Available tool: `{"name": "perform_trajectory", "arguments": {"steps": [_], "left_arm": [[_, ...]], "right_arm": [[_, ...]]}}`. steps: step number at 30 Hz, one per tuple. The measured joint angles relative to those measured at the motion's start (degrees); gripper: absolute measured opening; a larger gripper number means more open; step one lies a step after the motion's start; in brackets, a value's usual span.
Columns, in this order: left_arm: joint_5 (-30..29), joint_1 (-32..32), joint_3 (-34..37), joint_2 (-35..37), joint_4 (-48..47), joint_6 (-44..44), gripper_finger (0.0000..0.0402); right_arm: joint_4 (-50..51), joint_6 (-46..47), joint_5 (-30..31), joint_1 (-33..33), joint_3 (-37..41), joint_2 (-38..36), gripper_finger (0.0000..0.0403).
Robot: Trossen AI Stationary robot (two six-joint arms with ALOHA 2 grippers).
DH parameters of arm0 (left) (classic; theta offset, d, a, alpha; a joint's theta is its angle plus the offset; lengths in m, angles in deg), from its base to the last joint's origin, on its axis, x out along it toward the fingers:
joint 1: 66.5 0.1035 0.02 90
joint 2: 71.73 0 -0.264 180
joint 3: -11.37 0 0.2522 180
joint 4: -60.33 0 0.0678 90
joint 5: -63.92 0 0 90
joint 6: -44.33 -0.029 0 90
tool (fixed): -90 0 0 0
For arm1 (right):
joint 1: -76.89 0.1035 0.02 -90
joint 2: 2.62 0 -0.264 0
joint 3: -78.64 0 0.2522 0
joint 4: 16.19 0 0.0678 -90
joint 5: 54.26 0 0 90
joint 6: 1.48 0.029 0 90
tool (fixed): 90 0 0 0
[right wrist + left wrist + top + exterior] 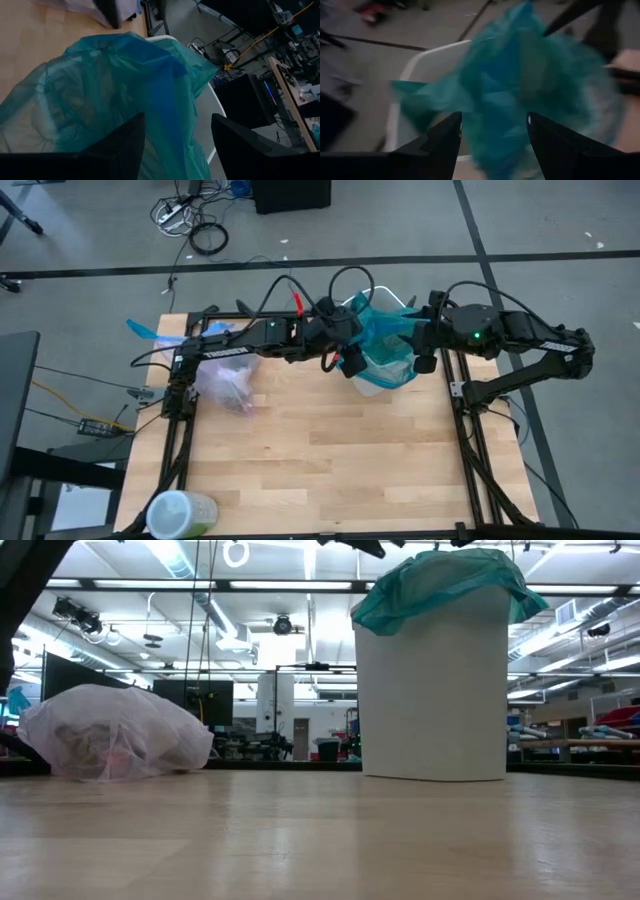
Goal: Place trash/remove bag and relplace
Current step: Put the blue trash bag into the white trash bin
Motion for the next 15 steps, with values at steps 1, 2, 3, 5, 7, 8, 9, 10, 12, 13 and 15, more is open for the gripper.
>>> {"name": "perform_trajectory", "arguments": {"steps": [1,2,3,5,7,8,9,10,12,13,15], "left_arm": [[2.1,0.0,0.0,-0.1,0.4,0.9,0.0234],[4.3,0.0,0.0,-0.1,1.0,1.8,0.0234],[6.2,0.0,0.0,-0.2,1.4,2.8,0.0234],[7.7,0.0,-0.1,-0.6,2.2,4.1,0.0234],[7.8,0.0,0.0,-0.9,1.5,4.1,0.0234],[7.7,0.0,0.1,-1.0,1.5,4.1,0.0234],[7.1,0.1,0.2,-1.2,1.8,3.9,0.0234],[5.6,0.1,0.2,-1.3,1.8,3.9,0.0234],[2.5,0.3,0.3,-1.3,0.8,3.7,0.0234],[1.3,0.5,0.3,-1.4,0.6,3.7,0.0234],[0.0,0.6,0.3,-1.5,0.9,3.6,0.0234]], "right_arm": [[0.0,0.0,0.0,0.0,0.0,0.0,0.0214],[0.0,0.0,0.0,0.0,0.0,0.0,0.0214],[0.0,0.0,0.0,0.0,0.0,0.0,0.0214],[0.1,0.0,0.0,0.0,0.0,0.0,0.0215],[0.1,0.0,0.0,0.0,0.0,0.0,0.0215],[0.1,0.0,0.1,0.0,0.0,0.0,0.0215],[0.2,0.0,0.1,0.0,0.0,0.0,0.0215],[0.1,0.0,0.1,0.0,0.0,0.0,0.0215],[0.2,0.0,0.1,0.0,0.0,0.0,0.0215],[0.2,0.0,0.1,0.0,0.0,0.0,0.0215],[0.2,0.0,0.1,0.0,0.0,0.0,0.0215]]}}
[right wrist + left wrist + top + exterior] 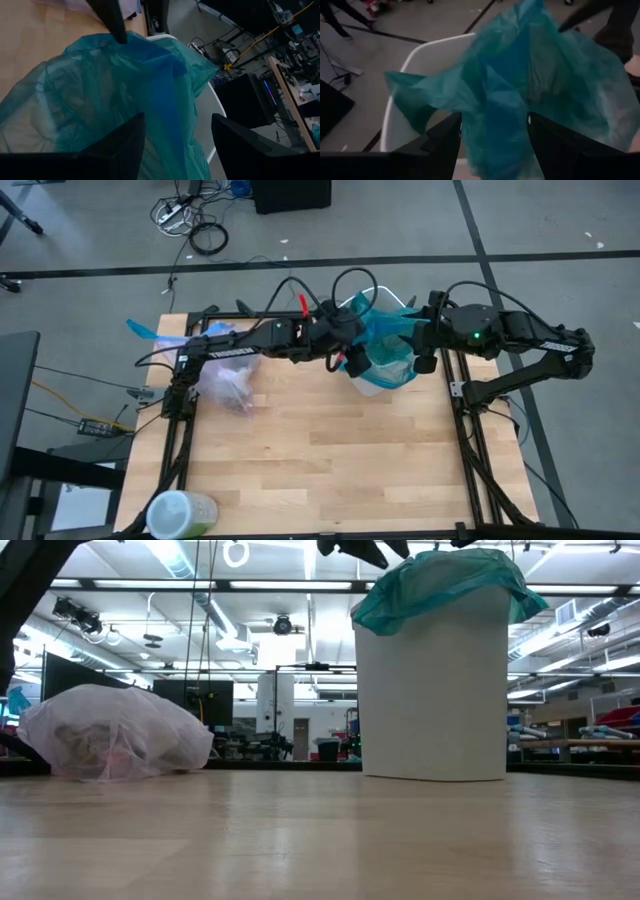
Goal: Place trash/remove bag and relplace
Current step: Put the blue trash bag into the white trash bin
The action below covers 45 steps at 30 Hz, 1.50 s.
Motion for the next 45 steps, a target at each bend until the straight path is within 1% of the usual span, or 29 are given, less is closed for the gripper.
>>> {"name": "perform_trajectory", "arguments": {"steps": [4,5,9,14,17,21,23,28,31,34,36,39,45], "left_arm": [[0.0,0.4,0.0,0.0,0.7,0.0,0.0234],[0.6,0.5,0.0,0.0,0.7,0.1,0.0234],[7.3,0.8,0.0,-0.2,1.0,0.4,0.0234],[8.0,0.9,0.0,-0.3,0.8,0.4,0.0234],[7.9,1.2,0.0,-0.3,0.9,0.4,0.0234],[7.6,1.6,0.0,-0.3,0.9,0.4,0.0234],[7.6,1.5,0.0,-0.3,0.9,0.4,0.0234],[7.6,1.5,0.0,-0.3,0.9,0.0,0.0234],[7.6,1.5,0.0,-0.3,0.8,-1.3,0.0232],[7.6,1.6,0.0,-0.3,0.9,-1.4,0.0215],[7.7,1.8,0.0,-0.3,0.9,-1.4,0.0195],[8.4,2.0,0.0,-0.3,0.9,-1.4,0.0158],[9.2,2.0,0.0,-0.3,0.9,-2.9,0.0075]], "right_arm": [[-0.1,0.0,0.0,0.0,0.0,0.0,0.0215],[0.0,0.0,0.0,0.0,0.0,0.0,0.0215],[0.0,0.0,0.0,0.0,0.0,0.0,0.0215],[0.0,0.0,-0.1,-0.7,0.0,0.0,0.0209],[1.1,2.4,-0.5,-2.2,0.0,0.3,0.0186],[4.1,3.5,-7.5,-5.3,0.0,0.9,0.0142],[4.3,2.8,-9.8,-6.1,0.0,1.2,0.0125],[4.0,2.5,-10.2,-8.1,0.0,1.3,0.0102],[4.0,2.5,-10.4,-9.5,0.0,1.3,0.0078],[4.0,2.5,-10.6,-10.7,0.0,1.3,0.0028],[4.0,1.9,-10.9,-11.2,0.0,1.3,0.0008],[4.0,1.5,-12.1,-11.7,0.0,1.3,0.0011],[4.0,0.6,-12.2,-11.7,0.0,1.3,0.0001]]}}
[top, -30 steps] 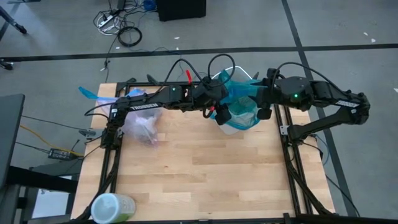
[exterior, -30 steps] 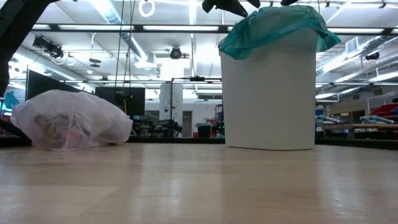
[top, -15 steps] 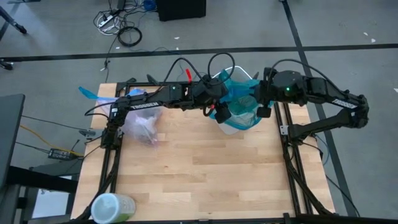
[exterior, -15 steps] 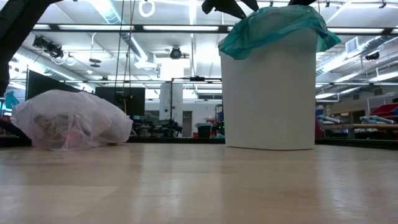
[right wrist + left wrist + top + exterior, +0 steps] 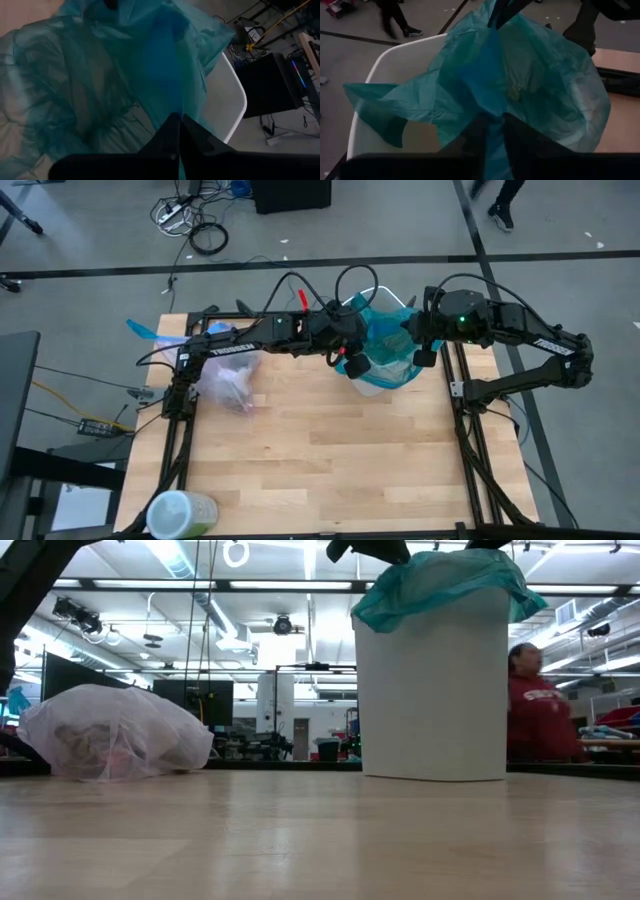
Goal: Place trash/remove bag and relplace
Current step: Put the blue trash bag into the white trash bin
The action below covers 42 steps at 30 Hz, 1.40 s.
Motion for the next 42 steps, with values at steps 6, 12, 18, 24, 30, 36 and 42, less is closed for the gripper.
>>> {"name": "perform_trajectory", "arguments": {"steps": [6,12,18,24,30,36,42], "left_arm": [[2.4,0.2,0.0,0.0,0.0,-0.1,0.0008],[2.8,0.1,-0.4,0.0,-0.3,1.1,0.0005],[0.9,0.3,-3.6,0.5,0.0,1.2,0.0004],[-2.9,1.6,-4.8,0.5,-0.7,-1.5,0.0004],[-4.6,4.3,-4.8,0.2,-8.7,-1.5,0.0004],[-7.7,7.1,-4.8,0.1,-9.4,-1.6,0.0004],[-7.7,9.5,-4.8,0.1,-9.4,-6.0,0.0004]], "right_arm": [[0.0,-1.2,0.0,0.0,0.0,0.0,0.0],[-0.1,-1.2,3.5,0.0,0.0,0.0,0.0],[-0.2,-1.2,7.5,-1.7,0.0,0.0,0.0],[-2.7,-0.7,10.5,-5.4,0.0,0.0,0.0],[-7.3,-1.2,9.4,-9.5,0.0,0.2,0.0],[-9.0,-1.1,6.6,-14.3,0.0,2.4,0.0],[-9.4,-1.9,5.0,-17.1,0.0,6.6,0.0]]}}
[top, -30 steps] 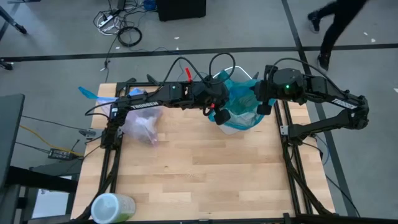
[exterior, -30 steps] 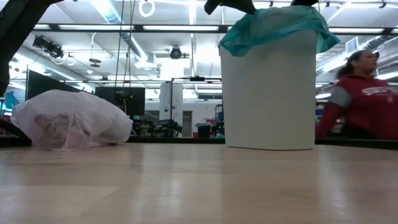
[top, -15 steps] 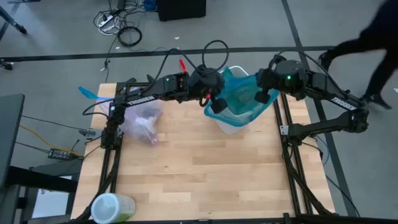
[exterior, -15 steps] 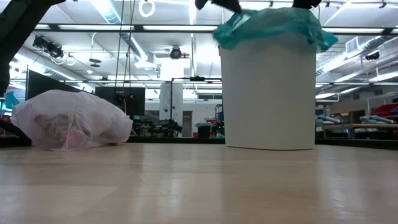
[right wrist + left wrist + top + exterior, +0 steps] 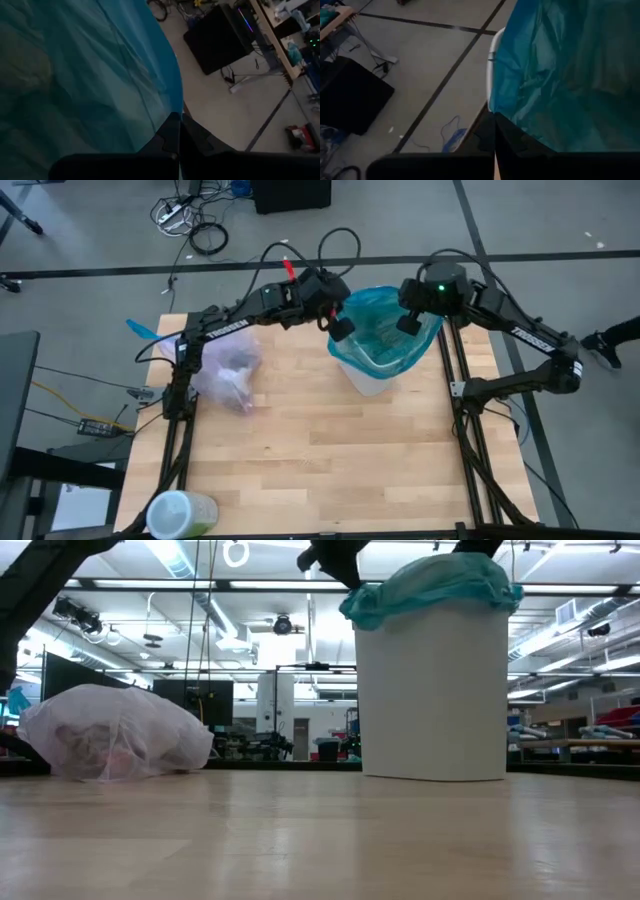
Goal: Place trash/remove bag and relplace
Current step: Put the blue trash bag into the white trash bin
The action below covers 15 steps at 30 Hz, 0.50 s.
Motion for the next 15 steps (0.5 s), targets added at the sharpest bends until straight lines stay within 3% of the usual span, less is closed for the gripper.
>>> {"name": "perform_trajectory", "arguments": {"steps": [10,15], "left_arm": [[0.3,4.5,0.0,0.0,0.0,-4.4,0.0004],[6.5,6.2,0.0,0.0,1.4,-4.4,0.0004]], "right_arm": [[-0.6,-2.5,-0.1,-6.0,0.0,2.3,0.0],[-0.5,-1.4,-2.2,-9.3,0.0,2.3,0.0]]}}
